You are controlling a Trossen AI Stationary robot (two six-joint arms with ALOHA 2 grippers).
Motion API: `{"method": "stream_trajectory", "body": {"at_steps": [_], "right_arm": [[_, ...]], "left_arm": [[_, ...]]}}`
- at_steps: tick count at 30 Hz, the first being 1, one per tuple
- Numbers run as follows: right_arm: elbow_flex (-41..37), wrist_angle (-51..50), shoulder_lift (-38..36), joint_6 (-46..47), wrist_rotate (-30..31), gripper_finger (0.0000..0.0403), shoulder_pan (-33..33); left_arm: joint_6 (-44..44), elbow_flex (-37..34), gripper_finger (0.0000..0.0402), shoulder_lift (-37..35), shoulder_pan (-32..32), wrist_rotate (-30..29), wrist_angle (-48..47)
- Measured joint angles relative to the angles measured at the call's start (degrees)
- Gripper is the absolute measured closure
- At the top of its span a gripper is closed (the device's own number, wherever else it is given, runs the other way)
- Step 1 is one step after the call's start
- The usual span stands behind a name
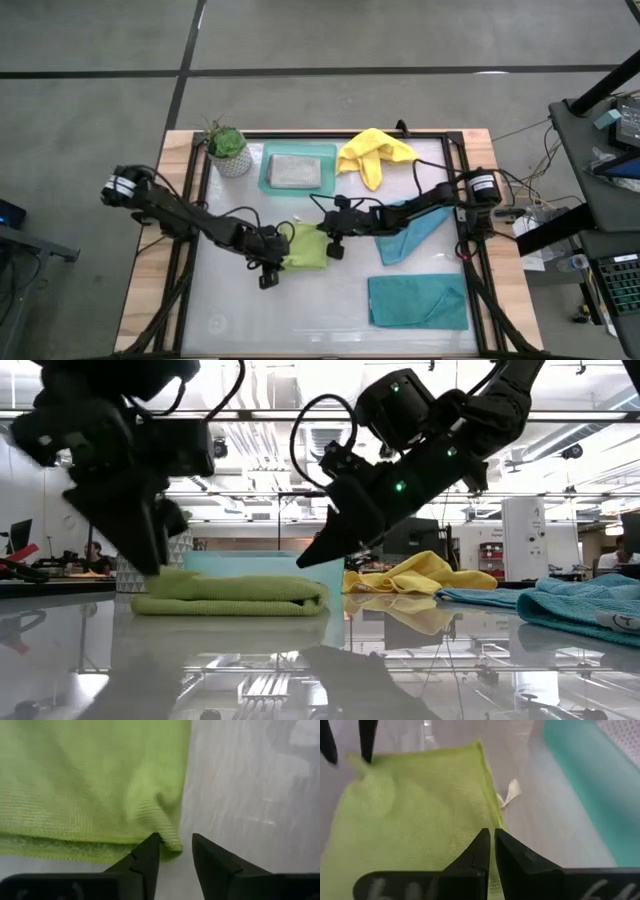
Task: Fold microfiber towels
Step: Fold the green microfiber towel
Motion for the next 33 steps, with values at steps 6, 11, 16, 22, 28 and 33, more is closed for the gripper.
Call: {"method": "stream_trajectory", "body": {"at_steps": [6,11,16,22,28,33], "right_arm": [[0.83,0.36,-0.61,1.46,-11.25,0.0385,1.01],[0.82,0.24,-0.53,1.92,-18.48,0.0385,3.58],[0.76,-0.33,-0.53,1.53,-18.46,0.0385,6.52],[0.69,-0.18,0.88,2.03,-17.77,0.0385,6.63],[0.7,-0.85,5.12,3.02,-16.5,0.0385,6.5],[0.86,-4.69,4.59,3.5,-16.5,0.0385,6.5]], "left_arm": [[-0.26,-0.04,0.0375,3.09,-0.67,0.17,-0.21],[-0.24,-0.04,0.0395,3.18,-0.67,0.33,-0.23],[-0.26,-0.04,0.0389,3.18,-0.67,0.5,-0.25],[-0.3,-0.07,0.0389,3.18,-0.67,0.5,-0.29],[-0.28,-0.07,0.0388,3.15,-0.73,0.76,-0.32],[-0.27,-0.07,0.0384,3.12,-0.71,2.71,-0.98]]}}
